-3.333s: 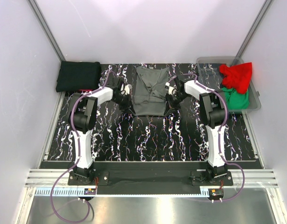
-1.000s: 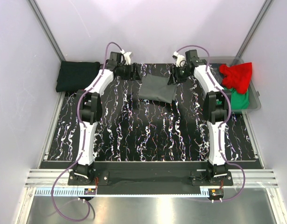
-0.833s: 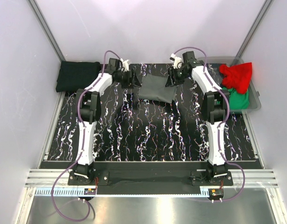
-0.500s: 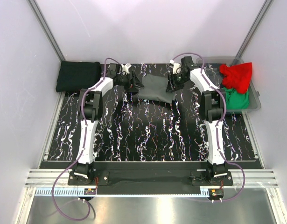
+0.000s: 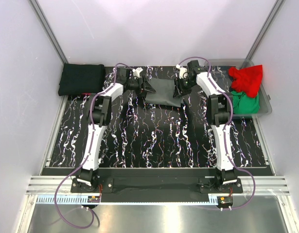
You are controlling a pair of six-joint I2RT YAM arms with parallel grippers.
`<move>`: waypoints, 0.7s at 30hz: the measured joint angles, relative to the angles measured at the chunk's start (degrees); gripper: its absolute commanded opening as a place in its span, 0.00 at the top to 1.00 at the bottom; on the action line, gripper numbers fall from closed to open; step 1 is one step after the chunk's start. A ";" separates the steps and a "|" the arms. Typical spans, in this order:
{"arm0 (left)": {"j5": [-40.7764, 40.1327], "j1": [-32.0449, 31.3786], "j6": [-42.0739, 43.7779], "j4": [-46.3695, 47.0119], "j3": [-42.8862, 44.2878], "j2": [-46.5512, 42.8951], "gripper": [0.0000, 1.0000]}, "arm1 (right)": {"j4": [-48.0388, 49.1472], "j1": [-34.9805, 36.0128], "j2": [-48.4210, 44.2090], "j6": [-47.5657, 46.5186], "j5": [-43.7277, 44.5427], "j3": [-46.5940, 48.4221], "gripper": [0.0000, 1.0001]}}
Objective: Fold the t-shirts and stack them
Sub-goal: Neatly place the folded tshirt to the corner
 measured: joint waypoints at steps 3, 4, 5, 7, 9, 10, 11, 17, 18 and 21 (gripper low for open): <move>0.04 -1.20 -0.42 0.11 0.00 0.31 0.41 | -0.02 0.11 0.26 -0.39 0.33 0.57 0.49; 0.02 -1.57 -0.42 0.11 0.00 0.42 0.43 | -0.07 0.17 0.28 -0.46 0.44 0.63 0.49; 0.02 -1.92 -0.44 0.07 0.00 0.48 0.44 | -0.09 0.28 0.28 -0.57 0.61 0.68 0.49; -0.22 -2.51 -0.15 -0.07 -0.04 0.48 0.59 | -0.17 0.52 0.28 -0.74 1.20 0.76 0.49; -0.52 -2.89 0.35 -0.46 -0.28 0.48 0.71 | -0.20 0.76 0.24 -1.09 1.84 0.81 0.48; -0.81 -2.97 0.90 -0.85 -0.59 0.48 0.74 | -0.22 0.87 0.15 -1.40 2.12 0.81 0.48; -1.01 -3.08 1.36 -1.14 -1.09 0.42 0.75 | -0.20 0.96 0.00 -1.64 2.60 0.70 0.48; -4.11 -3.02 7.80 -8.24 -4.37 -3.85 1.00 | -0.92 0.74 -5.31 -2.67 4.68 -4.20 0.47; -5.42 -2.93 9.79 -10.23 -4.85 -5.05 1.00 | -1.11 0.52 -6.82 -2.78 4.83 -4.96 0.47; -9.42 -2.10 15.82 -16.39 -5.51 -8.81 1.00 | -1.31 -0.76 -12.07 -2.91 4.87 -6.78 0.47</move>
